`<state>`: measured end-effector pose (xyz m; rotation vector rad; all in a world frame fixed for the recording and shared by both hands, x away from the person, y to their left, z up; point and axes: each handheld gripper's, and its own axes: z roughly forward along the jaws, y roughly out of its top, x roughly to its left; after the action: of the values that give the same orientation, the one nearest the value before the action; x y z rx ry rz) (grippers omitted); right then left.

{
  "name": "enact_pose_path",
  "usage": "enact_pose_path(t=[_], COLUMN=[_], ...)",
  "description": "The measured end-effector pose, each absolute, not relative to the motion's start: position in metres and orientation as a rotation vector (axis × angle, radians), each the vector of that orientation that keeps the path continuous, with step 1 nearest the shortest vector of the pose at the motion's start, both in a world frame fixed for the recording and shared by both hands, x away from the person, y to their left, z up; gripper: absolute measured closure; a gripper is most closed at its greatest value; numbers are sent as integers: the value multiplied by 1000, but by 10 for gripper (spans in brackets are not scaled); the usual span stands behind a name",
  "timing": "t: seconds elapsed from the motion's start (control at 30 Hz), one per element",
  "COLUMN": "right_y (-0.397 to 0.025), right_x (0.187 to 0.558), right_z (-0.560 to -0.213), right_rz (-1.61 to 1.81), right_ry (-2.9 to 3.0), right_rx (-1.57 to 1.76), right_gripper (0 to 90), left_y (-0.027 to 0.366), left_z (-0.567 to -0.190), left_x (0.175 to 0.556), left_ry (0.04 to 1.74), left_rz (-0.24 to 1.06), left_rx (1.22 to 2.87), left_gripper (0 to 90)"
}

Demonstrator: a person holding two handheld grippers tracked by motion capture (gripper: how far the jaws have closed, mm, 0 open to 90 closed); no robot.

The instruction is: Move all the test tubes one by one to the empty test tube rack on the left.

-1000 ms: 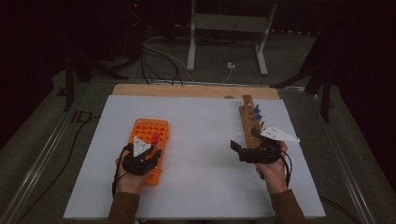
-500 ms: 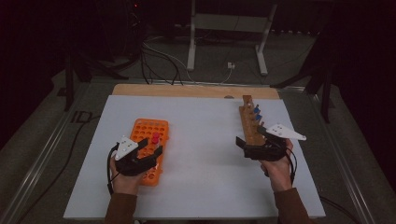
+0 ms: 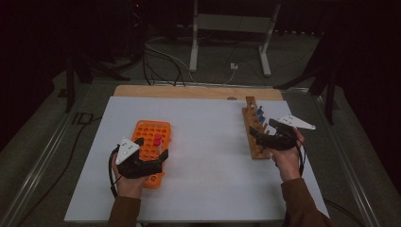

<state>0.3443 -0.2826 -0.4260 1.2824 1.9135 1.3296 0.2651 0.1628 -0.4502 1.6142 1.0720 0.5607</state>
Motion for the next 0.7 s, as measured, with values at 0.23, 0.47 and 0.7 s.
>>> enact_pose_path(t=[0.23,0.47,0.7], right_y=[-294,-295,-291], right_x=[371,387,395], right_z=[-437,-450,-457], right_rz=[1249,1136,1099], right_ry=[1891,1891,1915], right_rx=[1379,1412,1400], right_gripper=[340,578,756], left_y=[163,164,163], left_z=[-451,-455,-457], left_x=[265,266,267], left_ry=[1078,1096,1109], left_rz=[567,563,570], left_rx=[1609,1610,1613], left_gripper=[5,5,6])
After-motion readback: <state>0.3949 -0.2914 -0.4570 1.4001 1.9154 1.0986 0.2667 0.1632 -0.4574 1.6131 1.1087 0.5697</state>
